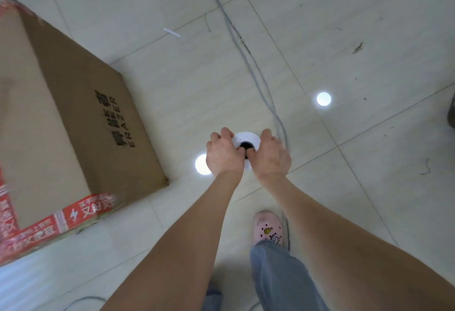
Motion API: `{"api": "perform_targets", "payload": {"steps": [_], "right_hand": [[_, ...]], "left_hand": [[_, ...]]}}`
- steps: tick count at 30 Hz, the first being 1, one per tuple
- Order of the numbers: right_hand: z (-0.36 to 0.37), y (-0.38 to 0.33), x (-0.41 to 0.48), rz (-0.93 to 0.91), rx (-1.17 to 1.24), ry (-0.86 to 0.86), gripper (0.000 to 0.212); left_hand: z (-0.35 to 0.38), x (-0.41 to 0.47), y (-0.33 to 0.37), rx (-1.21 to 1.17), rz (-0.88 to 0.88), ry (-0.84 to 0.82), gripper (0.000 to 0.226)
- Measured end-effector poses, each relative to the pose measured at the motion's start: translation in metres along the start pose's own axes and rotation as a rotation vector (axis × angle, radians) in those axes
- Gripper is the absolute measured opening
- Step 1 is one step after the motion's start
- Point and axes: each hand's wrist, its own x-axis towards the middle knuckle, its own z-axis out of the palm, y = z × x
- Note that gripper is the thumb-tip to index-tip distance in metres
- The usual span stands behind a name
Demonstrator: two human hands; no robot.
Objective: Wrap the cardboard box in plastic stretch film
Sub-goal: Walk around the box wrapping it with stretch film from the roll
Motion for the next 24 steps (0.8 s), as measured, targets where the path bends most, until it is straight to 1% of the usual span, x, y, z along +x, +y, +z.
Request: {"api": "perform_targets", "payload": {"steps": [9,14,17,22,24], "right_hand": [[0.037,-0.061,-0.013,-0.115,-0.051,-0.035,0.028],[0.055,-0.079,-0.015,-0.159,-0.056,0.012,0.030],[0.059,-0.088,-0.012,-0.133,-0.022,0.007,0.035],[0.061,-0.084,-0.015,-0.083,0.012,-0.013,0.042],[0.062,-0.081,-0.016,-0.066,0.027,-0.021,0.041]], "left_hand": [[-0.031,0.018,-0.066,-0.112,-0.101,0.084,0.033],[-0.034,0.027,-0.090,-0.155,-0.127,0.123,0.034],[-0.038,0.033,-0.097,-0.205,-0.127,0.126,0.034],[-0.041,0.028,-0.095,-0.298,-0.156,0.047,0.036],[-0.040,0.025,-0.095,-0.311,-0.158,0.036,0.035]]}}
